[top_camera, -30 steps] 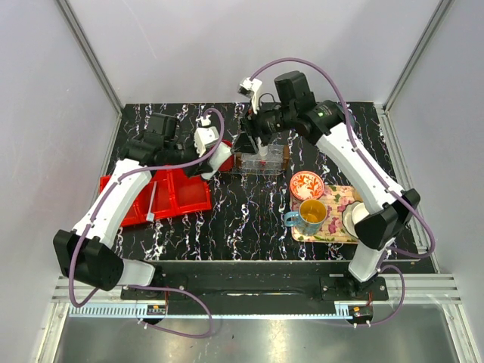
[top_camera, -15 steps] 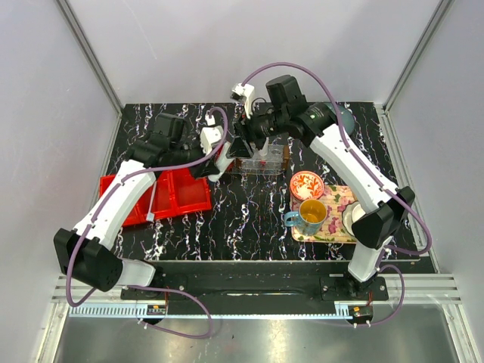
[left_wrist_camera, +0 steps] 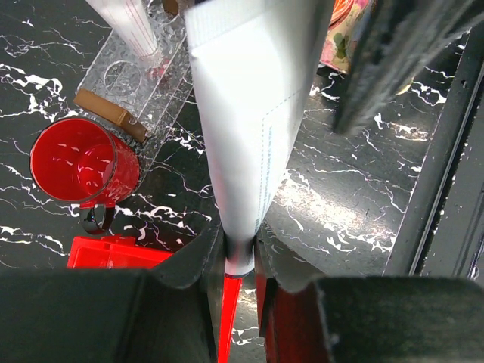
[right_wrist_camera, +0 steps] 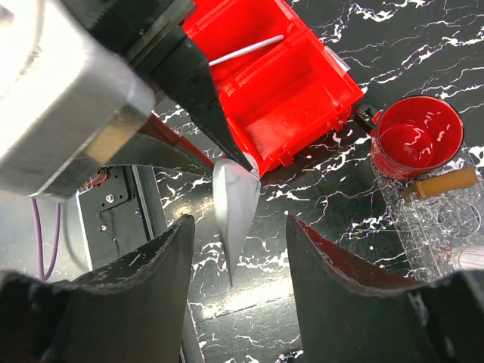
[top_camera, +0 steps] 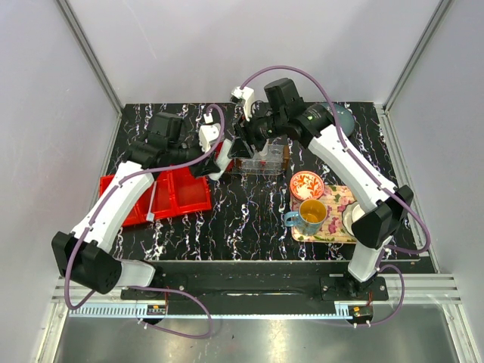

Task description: Prepare toiletry sets of a toothbrush and toothpaste on the tray

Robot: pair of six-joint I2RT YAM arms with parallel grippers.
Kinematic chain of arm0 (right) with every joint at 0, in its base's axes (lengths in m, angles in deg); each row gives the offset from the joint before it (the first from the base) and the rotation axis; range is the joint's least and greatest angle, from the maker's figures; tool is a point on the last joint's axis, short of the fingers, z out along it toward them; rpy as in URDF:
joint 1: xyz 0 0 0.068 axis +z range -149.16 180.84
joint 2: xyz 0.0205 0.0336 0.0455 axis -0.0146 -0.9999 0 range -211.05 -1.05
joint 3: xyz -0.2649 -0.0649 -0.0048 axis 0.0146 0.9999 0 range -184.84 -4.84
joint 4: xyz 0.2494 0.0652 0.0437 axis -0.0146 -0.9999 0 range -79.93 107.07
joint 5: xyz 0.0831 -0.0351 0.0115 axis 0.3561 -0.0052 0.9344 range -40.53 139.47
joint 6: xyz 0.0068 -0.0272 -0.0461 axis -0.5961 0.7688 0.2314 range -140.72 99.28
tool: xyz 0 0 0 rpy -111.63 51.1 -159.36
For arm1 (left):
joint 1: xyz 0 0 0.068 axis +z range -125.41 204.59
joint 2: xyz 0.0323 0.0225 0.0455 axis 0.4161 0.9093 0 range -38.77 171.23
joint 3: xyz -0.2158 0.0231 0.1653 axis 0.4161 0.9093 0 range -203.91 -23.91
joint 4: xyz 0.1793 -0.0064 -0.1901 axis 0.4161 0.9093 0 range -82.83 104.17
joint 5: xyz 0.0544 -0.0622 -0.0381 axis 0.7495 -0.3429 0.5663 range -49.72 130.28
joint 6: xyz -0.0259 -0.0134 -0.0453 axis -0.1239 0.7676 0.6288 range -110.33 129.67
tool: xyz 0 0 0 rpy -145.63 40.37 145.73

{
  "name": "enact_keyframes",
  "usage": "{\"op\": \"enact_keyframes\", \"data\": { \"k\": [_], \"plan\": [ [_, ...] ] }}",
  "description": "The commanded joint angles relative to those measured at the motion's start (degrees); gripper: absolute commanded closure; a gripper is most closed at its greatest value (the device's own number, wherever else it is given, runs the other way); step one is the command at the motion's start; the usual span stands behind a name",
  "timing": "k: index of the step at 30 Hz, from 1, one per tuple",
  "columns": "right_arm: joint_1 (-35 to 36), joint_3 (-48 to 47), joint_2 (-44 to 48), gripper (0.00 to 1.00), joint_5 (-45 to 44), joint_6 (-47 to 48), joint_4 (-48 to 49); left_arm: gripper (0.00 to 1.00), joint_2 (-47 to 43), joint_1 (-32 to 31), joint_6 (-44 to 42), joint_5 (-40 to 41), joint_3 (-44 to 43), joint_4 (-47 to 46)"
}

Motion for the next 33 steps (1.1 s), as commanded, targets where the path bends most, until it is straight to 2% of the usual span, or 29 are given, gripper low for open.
{"op": "enact_keyframes", "data": {
  "k": [1,28,32,33],
  "plan": [
    [0.58,-0.35,-0.27,0.44,-0.41,0.65,2.09,1.00,-3.07,-0.16,1.24,-3.70,-1.49,-3.60],
    [1.02,-2.63,-1.41,0.47,2.76,-1.19,2.27,1.00,-1.67,-0.69,1.86,-4.32,-0.61,-4.13],
    [1.11,-2.90,-1.85,0.52,3.19,-1.46,2.36,1.00,-1.76,-0.69,2.12,-4.76,-0.35,-4.66],
    [1.02,-2.90,-1.85,0.56,3.28,-1.46,2.36,1.00,-1.93,-0.78,2.30,-4.76,-0.18,-4.83]
  ]
}}
